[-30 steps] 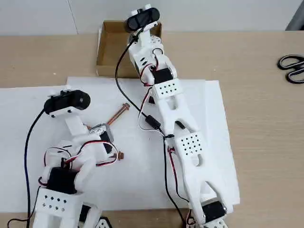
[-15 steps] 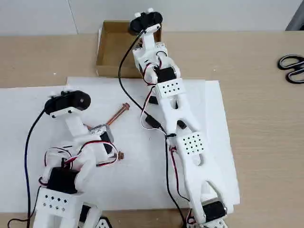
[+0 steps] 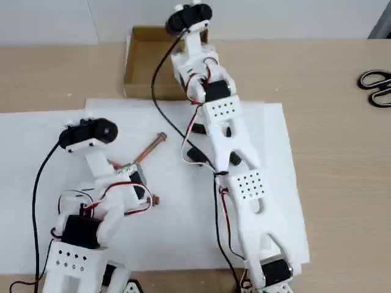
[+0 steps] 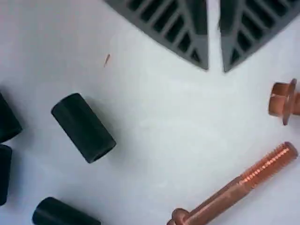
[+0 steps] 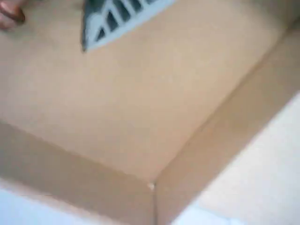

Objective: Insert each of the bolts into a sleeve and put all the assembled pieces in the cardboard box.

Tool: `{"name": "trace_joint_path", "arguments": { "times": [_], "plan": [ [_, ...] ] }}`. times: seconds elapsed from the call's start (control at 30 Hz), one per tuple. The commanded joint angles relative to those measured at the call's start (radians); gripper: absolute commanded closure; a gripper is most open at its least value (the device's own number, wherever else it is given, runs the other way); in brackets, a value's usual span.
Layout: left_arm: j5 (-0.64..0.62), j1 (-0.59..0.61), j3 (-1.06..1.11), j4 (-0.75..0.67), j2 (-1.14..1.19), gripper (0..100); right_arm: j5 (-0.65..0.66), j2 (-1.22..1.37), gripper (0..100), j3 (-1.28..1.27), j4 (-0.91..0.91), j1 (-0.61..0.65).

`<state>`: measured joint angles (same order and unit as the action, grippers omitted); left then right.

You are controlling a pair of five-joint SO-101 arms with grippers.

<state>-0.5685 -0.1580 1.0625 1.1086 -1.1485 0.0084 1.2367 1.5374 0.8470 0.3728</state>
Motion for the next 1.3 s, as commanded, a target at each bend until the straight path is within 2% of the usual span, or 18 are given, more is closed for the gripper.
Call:
{"name": "trace_joint_path", "arguments": {
  "times": [0.0,0.2,0.4,0.53,0.63,0.77,0.9,1.13,1.27],
  "plan": [
    [0.008,0.0,-0.015,-0.017,-0.012,99,0.006,-0.15,82.5,0.058,0.071,-0.013],
    [0.008,0.005,-0.134,0.086,-0.012,99,-0.035,-0.272,82.6,0.058,0.271,-0.012],
    [0.008,0.006,-0.226,0.206,-0.011,99,-0.029,-0.417,82.6,0.058,0.651,-0.021],
    [0.008,0.054,-0.266,0.311,-0.009,99,-0.034,-0.486,82.6,0.049,0.9,-0.028],
    [0.008,0.117,-0.285,0.379,-0.006,99,-0.034,-0.518,82.6,0.005,0.903,-0.056],
    [0.02,0.199,-0.283,0.39,-0.006,99,-0.031,-0.622,82.7,-0.044,0.906,-0.061],
    [0.11,0.222,-0.289,0.387,-0.011,99,-0.029,-0.765,82.7,-0.35,0.908,-0.03],
    [0.114,0.222,-0.358,0.442,-0.008,99,0.025,-1.199,82.6,-1.005,0.898,0.024],
    [0.114,0.222,-0.36,0.451,-0.011,99,0.028,-1.348,82.6,-1.252,0.897,0.005]
  ]
}}
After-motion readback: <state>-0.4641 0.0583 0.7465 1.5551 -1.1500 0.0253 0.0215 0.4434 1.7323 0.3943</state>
